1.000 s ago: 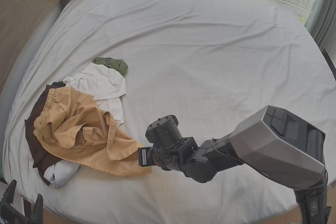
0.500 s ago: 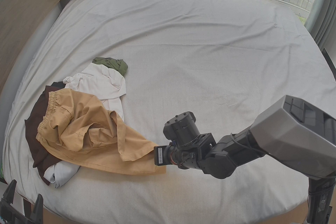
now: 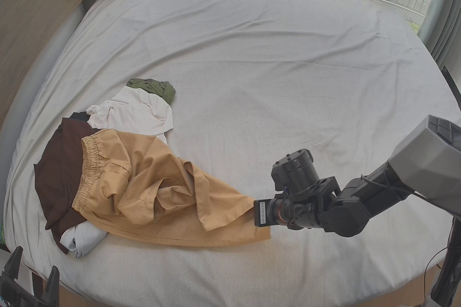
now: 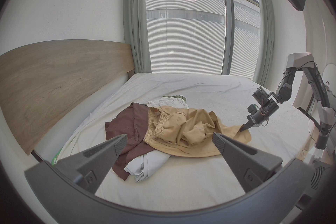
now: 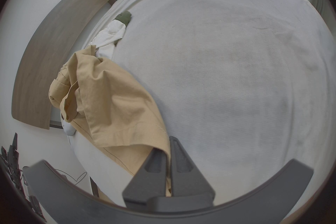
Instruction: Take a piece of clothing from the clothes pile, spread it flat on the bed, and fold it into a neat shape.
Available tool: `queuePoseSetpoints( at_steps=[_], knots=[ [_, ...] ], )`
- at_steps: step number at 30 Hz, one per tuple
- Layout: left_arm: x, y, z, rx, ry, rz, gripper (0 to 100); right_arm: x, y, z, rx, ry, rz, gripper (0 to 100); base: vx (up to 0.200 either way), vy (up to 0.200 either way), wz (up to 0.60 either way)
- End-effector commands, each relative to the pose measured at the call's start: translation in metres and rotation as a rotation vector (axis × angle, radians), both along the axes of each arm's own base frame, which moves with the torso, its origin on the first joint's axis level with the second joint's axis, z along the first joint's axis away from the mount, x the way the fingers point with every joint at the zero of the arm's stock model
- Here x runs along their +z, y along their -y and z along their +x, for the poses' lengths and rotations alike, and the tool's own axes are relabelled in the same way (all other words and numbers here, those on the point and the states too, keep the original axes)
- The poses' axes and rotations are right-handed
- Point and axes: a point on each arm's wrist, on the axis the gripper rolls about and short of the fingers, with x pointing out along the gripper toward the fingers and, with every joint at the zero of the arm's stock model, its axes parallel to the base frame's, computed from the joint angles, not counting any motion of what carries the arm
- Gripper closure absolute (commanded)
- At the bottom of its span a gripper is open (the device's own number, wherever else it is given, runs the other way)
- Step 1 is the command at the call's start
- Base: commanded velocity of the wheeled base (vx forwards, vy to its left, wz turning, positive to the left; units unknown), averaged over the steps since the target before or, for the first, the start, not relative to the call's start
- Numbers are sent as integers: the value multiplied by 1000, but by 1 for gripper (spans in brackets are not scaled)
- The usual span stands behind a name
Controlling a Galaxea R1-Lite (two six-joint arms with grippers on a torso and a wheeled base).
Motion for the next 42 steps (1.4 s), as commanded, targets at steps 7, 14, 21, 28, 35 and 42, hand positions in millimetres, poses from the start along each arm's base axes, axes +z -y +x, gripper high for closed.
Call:
queuePoseSetpoints(
  at_steps=[7, 14, 21, 28, 35, 42],
  knots=[
    [-5, 0, 0, -3, -3, 2, 0, -5, 51, -5, -76, 44, -14, 100, 0, 0, 0],
    [-5, 0, 0, -1, -3, 2, 0, 5, 82, -8, -135, 60, -25, 100, 0, 0, 0],
    [-5, 0, 0, -1, -3, 2, 0, 5, 105, -12, -175, 45, -49, 100, 0, 0, 0],
    [-5, 0, 0, -1, -3, 2, 0, 0, 129, -21, -213, 30, -65, 100, 0, 0, 0],
    [-5, 0, 0, -3, -3, 2, 0, -8, 146, -27, -242, 26, -78, 100, 0, 0, 0],
    [-5, 0, 0, -3, -3, 2, 0, -13, 153, -35, -249, 10, -78, 100, 0, 0, 0]
  ],
)
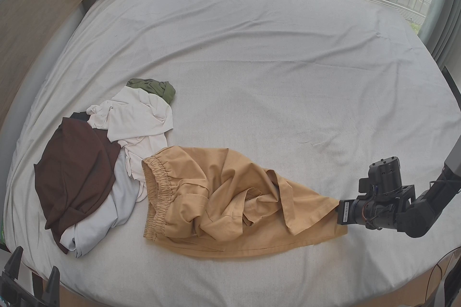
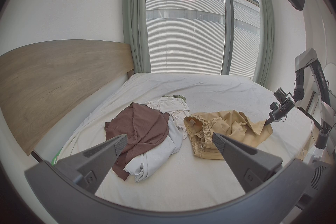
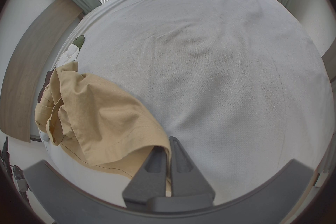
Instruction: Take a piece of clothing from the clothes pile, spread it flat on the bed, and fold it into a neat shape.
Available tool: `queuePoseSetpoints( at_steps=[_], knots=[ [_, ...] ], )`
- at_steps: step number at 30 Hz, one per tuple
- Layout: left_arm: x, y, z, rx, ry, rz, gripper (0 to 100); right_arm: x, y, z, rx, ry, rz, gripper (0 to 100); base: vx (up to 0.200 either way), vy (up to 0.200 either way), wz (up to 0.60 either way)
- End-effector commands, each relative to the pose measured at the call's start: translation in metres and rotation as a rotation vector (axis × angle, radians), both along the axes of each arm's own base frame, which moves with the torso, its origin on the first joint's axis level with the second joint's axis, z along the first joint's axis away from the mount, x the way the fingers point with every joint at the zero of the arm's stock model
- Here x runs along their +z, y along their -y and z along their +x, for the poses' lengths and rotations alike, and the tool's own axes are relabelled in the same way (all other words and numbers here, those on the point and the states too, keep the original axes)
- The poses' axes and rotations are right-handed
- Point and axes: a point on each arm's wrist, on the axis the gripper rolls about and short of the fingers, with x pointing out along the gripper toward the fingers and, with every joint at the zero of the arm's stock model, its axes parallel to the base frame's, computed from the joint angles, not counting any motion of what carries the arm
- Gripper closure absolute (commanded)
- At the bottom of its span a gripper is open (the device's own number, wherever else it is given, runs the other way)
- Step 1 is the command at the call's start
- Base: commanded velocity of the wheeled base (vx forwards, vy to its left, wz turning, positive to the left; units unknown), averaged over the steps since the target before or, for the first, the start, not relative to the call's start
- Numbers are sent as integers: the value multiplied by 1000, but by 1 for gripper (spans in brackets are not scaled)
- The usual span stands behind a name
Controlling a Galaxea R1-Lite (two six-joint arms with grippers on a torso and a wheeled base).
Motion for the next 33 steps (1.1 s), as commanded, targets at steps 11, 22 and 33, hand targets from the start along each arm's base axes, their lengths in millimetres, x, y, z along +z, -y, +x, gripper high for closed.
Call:
queuePoseSetpoints(
  at_steps=[11, 22, 33],
  knots=[
    [-5, 0, 0, 0, -2, -2, 0, -1, -1, -2, 6, 50, 35, 0, 0, 0, 0],
    [-5, 0, 0, 2, 0, -5, 0, 54, -36, -28, 168, 389, 189, 0, 0, 0, 0],
    [-5, 0, 0, 2, 0, -5, 0, 64, -66, -58, 375, 393, 275, 0, 0, 0, 0]
  ],
)
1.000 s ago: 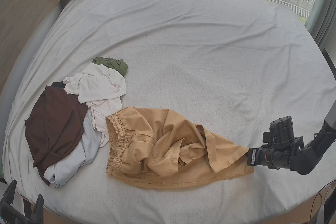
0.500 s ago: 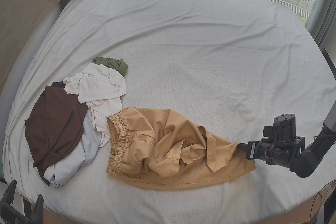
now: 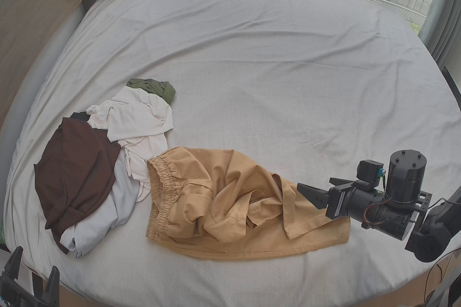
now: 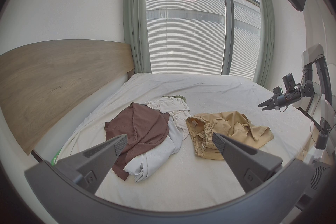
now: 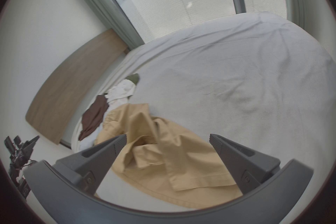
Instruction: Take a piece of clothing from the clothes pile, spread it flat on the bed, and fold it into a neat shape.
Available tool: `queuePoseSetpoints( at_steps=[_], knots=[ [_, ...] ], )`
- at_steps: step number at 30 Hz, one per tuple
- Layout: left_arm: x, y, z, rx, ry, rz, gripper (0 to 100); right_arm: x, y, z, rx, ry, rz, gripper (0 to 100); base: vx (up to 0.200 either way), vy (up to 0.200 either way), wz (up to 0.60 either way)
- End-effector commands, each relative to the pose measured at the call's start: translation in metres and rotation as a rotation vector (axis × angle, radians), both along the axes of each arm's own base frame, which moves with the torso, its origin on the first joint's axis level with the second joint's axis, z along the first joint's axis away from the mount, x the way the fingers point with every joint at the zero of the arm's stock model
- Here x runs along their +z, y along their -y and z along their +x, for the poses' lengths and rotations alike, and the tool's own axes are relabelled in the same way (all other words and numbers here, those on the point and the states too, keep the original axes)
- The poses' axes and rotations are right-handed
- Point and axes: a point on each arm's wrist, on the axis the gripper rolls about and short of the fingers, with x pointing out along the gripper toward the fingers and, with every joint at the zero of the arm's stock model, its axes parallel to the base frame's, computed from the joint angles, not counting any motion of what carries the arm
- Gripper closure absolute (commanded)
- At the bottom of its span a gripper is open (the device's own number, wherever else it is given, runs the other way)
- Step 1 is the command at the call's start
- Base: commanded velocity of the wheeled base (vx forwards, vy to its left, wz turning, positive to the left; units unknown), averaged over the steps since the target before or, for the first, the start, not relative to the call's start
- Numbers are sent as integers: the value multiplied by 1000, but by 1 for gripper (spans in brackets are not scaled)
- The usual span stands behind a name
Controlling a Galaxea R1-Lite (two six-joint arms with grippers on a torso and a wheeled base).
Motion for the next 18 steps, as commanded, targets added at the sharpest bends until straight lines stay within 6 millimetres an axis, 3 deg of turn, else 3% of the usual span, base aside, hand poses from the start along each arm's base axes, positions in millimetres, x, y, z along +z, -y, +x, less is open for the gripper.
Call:
queuePoseSetpoints(
  at_steps=[1, 12, 18],
  knots=[
    [-5, 0, 0, 0, -1, -2, 0, 0, -16, -17, 129, -10, 13, 0, 0, 0, 0],
    [-5, 0, 0, 0, -1, -2, 0, -42, -54, -1, 230, -137, 31, 0, 0, 0, 0],
    [-5, 0, 0, 0, -1, -4, 0, -52, -69, 4, 285, -164, 27, 0, 0, 0, 0]
  ],
)
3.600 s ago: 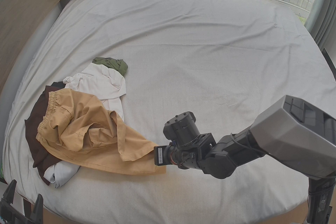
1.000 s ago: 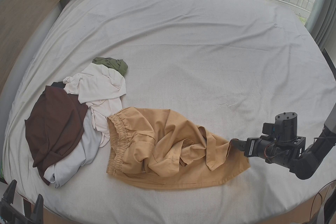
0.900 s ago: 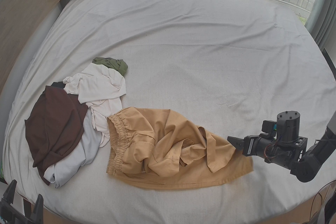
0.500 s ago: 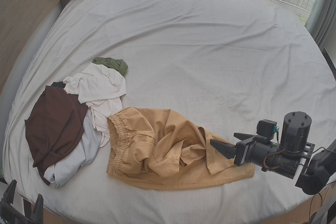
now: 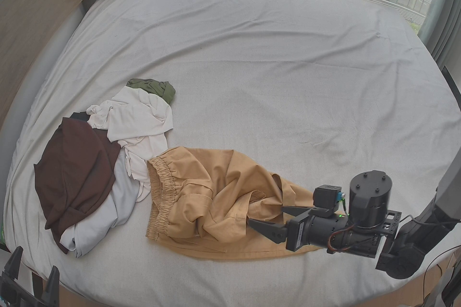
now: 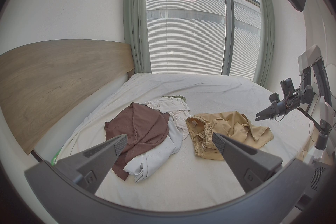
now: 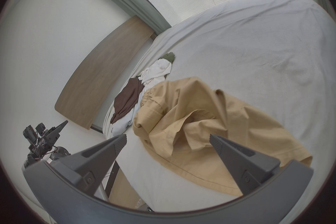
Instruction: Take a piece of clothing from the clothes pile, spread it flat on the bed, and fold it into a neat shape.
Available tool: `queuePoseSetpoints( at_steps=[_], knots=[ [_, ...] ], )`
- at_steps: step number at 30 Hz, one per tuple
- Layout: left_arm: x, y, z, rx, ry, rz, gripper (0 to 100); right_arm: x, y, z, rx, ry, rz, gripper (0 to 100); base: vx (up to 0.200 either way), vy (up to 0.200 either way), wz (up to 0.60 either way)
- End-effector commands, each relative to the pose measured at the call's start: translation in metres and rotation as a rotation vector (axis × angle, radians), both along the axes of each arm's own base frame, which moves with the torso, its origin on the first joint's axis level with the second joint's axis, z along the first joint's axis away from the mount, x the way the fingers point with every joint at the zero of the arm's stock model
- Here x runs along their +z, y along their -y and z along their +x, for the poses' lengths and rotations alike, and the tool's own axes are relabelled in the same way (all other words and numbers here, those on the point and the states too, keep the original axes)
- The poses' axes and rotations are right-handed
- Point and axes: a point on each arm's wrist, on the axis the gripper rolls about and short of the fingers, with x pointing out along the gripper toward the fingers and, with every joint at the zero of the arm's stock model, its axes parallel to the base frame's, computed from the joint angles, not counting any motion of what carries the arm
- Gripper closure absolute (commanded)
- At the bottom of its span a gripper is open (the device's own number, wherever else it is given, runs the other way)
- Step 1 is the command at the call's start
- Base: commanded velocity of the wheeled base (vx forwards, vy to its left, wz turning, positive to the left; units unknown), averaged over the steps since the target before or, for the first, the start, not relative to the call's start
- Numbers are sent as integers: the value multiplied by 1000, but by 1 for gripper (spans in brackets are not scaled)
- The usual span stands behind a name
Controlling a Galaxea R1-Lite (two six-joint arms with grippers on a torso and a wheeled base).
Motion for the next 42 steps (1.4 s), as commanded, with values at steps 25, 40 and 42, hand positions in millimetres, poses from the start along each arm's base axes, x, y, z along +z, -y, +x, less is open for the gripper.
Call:
queuePoseSetpoints(
  at_steps=[25, 40, 42],
  knots=[
    [-5, 0, 0, 0, -1, -1, 0, -40, -46, 25, 60, -50, -31, 0, 0, 0, 0],
    [-3, 0, 0, -6, 25, -2, 0, -37, -49, 27, 59, -27, -4, 100, 0, 0, 0],
    [21, 0, -5, -9, 183, -12, 0, -37, -48, 27, 57, -22, 3, 100, 0, 0, 0]
  ],
)
